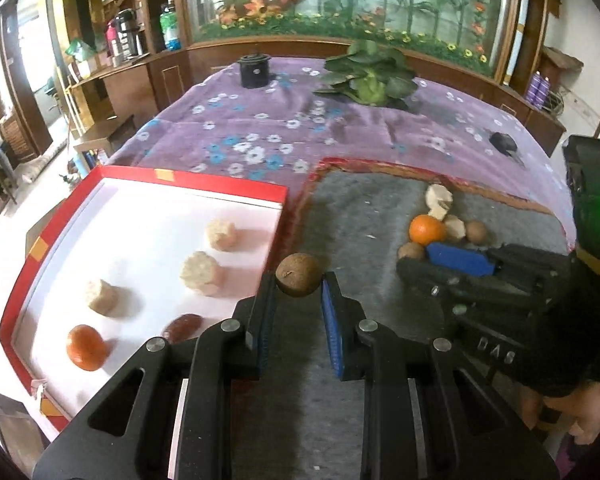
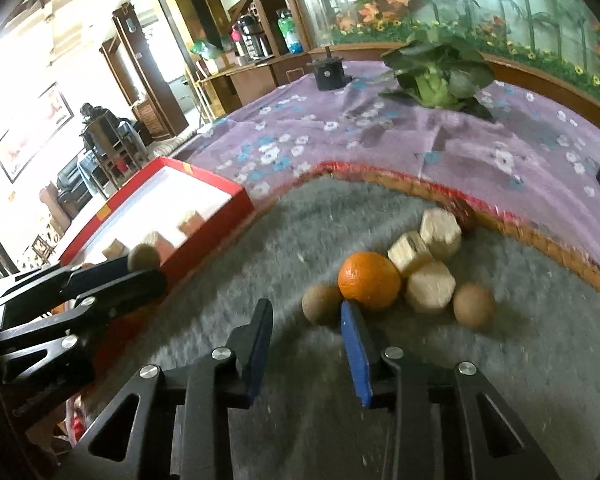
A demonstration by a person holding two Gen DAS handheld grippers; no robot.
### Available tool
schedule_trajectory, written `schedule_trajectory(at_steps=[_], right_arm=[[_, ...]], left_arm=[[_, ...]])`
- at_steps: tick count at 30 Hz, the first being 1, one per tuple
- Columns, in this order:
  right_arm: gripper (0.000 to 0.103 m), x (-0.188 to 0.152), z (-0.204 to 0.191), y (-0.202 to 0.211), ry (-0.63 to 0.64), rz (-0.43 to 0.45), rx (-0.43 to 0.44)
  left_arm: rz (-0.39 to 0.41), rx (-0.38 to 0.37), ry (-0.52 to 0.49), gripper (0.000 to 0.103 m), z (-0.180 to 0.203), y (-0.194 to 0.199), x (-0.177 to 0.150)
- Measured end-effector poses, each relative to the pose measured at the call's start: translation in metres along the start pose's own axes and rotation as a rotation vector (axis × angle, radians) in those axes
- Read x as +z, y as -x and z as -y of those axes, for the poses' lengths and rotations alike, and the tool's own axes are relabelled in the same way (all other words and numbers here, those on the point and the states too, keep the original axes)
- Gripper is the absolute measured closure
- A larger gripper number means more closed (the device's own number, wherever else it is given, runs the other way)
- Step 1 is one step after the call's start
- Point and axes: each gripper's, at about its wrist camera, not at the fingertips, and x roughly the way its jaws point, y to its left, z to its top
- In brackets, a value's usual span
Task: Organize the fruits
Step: 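Lift the brown fruit with the left gripper while the right grasps another brown round fruit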
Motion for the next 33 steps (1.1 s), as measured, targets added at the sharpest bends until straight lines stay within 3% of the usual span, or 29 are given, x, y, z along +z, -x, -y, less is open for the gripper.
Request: schedule_trajectory(at_steps=[2, 6, 10, 16, 24, 25, 33], right_arm=[[0.076, 0.001, -0.003, -0.002, 0.025, -0.024, -0.035], [0.076, -0.002, 0.0, 0.0, 0.007, -0.027, -0.044], [0.076, -0.011, -0.005, 0.0, 0.035, -0.053, -0.108], [0.076, -0.007, 0.005, -0.007, -0.053, -0.019, -0.02], [0.077, -0.004, -0.002, -0.011, -0.035, -0.024, -0.02], [0.08, -0.005, -0.001, -0.01, -0.038, -0.024, -0.023], [0.08, -0.009, -0.019, 0.023, 0.004, 0.02, 0.006]], left_arm=[[-0.004, -0.002, 0.01, 0.081, -0.005, 0.0, -0.002], [-0.014, -0.009, 0.013, 0.081, -0.007, -0.001, -0.005], [-0.01, -0.01, 0.021, 0.081, -0.01, 0.001, -0.007], [-0.009, -0.012, 0.017, 0.081, -0.01, 0.002, -0.008], [-0.003, 0.003, 0.029, 0.081, -0.015, 0.006, -0.01], [-0.003, 0.006, 0.032, 0.081, -0.016, 0.005, -0.01], [0.003, 0.027, 0.042, 0.081, -0.022, 0.011, -0.013]])
